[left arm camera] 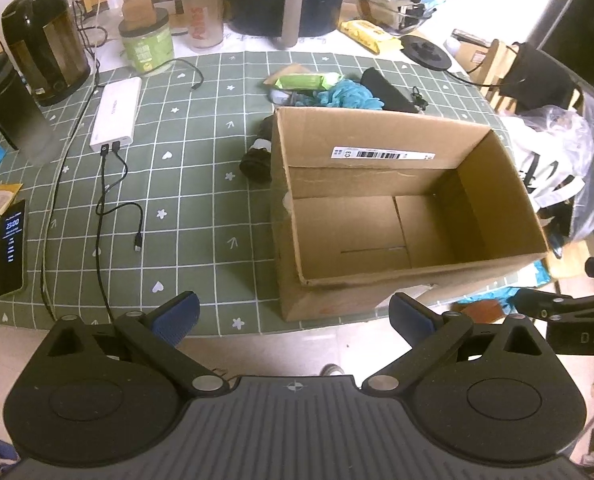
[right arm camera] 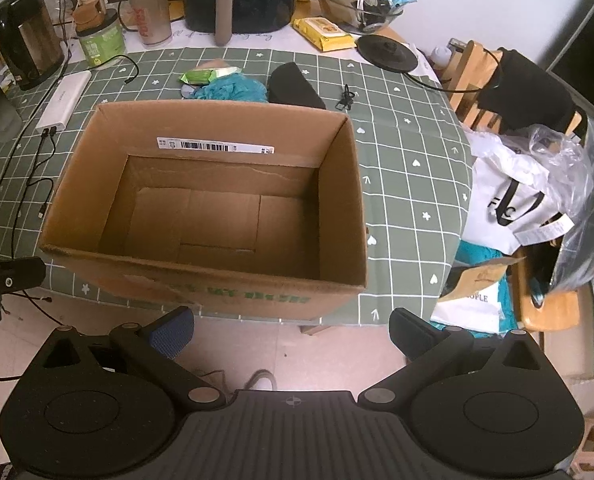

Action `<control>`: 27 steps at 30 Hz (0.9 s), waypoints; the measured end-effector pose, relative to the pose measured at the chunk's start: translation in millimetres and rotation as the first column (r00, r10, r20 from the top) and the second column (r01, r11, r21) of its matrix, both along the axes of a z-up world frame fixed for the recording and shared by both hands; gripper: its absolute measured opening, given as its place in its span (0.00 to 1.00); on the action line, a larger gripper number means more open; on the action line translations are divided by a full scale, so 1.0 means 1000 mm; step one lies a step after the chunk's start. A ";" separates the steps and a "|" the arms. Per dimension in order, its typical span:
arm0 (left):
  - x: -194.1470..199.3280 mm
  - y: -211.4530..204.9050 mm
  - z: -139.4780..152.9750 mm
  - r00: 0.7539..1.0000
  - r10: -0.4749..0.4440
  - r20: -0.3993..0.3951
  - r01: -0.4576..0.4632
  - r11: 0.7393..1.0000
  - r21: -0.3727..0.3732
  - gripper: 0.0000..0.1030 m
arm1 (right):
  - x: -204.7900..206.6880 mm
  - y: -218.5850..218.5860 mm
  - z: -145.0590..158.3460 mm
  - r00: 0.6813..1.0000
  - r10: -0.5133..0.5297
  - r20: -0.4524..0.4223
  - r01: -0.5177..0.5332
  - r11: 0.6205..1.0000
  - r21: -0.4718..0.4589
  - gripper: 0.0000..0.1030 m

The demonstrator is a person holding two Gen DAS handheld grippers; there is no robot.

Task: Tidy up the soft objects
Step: 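Move both tools from the box toward the items beyond it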

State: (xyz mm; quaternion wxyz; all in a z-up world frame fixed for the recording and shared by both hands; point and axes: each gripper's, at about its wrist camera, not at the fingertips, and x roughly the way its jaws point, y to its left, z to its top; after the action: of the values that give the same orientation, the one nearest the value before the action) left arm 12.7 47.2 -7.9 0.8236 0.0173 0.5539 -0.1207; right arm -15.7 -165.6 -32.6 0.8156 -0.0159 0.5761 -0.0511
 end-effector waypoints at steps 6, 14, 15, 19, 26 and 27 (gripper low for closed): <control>-0.002 0.002 -0.001 1.000 -0.020 0.001 0.020 0.999 -0.029 1.00 | -0.006 -0.003 0.002 1.000 -0.027 -0.003 0.027 1.000 -0.003 1.00; -0.004 -0.001 -0.005 0.999 -0.034 -0.020 0.032 0.996 -0.086 1.00 | -0.012 -0.009 0.000 0.999 -0.036 0.001 0.036 0.999 0.010 1.00; -0.005 -0.002 -0.006 0.999 -0.035 -0.020 0.033 0.996 -0.085 1.00 | -0.012 -0.011 0.000 0.999 -0.035 0.001 0.035 0.999 0.015 1.00; -0.002 -0.010 -0.005 0.999 -0.031 -0.023 0.029 0.996 -0.085 1.00 | -0.010 -0.021 -0.001 0.999 -0.037 0.011 0.036 0.998 0.048 1.00; 0.005 -0.031 -0.001 1.000 -0.006 -0.018 0.004 0.997 -0.077 1.00 | 0.005 -0.045 -0.004 0.999 -0.021 0.028 0.019 0.997 0.068 1.00; 0.007 -0.034 -0.001 1.000 -0.001 -0.016 0.000 0.997 -0.076 1.00 | 0.008 -0.051 -0.005 0.999 -0.024 0.031 0.022 0.997 0.075 1.00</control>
State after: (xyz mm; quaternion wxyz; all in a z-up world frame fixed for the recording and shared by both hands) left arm 19.7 13.5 -8.5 0.8190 -0.0149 0.5556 -0.1422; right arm -7.4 -216.2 -37.6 0.8241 0.0219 0.5646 -0.0393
